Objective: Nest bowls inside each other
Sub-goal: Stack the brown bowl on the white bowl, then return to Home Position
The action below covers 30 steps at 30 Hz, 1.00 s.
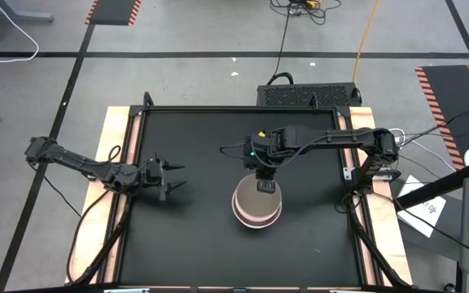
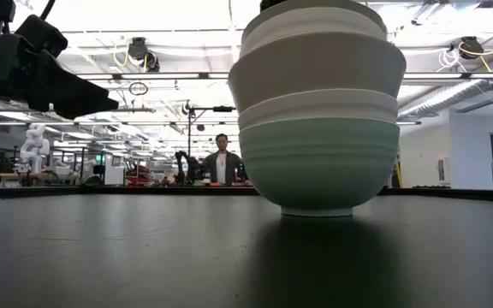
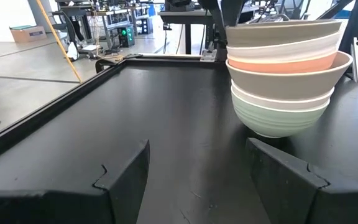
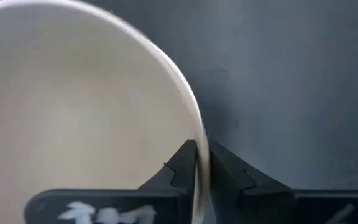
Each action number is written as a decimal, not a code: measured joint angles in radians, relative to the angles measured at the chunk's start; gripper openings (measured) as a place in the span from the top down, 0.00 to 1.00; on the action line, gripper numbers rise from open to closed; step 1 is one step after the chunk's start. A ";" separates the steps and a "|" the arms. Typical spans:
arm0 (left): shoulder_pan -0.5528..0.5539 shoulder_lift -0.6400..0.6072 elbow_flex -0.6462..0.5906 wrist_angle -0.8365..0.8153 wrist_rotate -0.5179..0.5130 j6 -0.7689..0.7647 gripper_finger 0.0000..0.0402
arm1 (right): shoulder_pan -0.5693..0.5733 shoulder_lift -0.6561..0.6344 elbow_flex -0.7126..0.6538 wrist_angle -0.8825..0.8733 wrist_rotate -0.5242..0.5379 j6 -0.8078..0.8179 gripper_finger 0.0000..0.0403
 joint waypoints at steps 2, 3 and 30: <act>0.000 0.000 0.000 -0.006 0.000 -0.001 0.33 | 0.001 -0.004 0.016 -0.005 -0.002 0.000 0.89; 0.000 0.000 0.000 -0.010 0.000 -0.001 0.33 | 0.002 -0.006 0.024 -0.002 -0.006 0.000 0.88; 0.000 0.000 0.000 -0.017 -0.002 -0.007 0.33 | 0.049 -0.424 -0.110 0.083 0.117 -0.053 0.73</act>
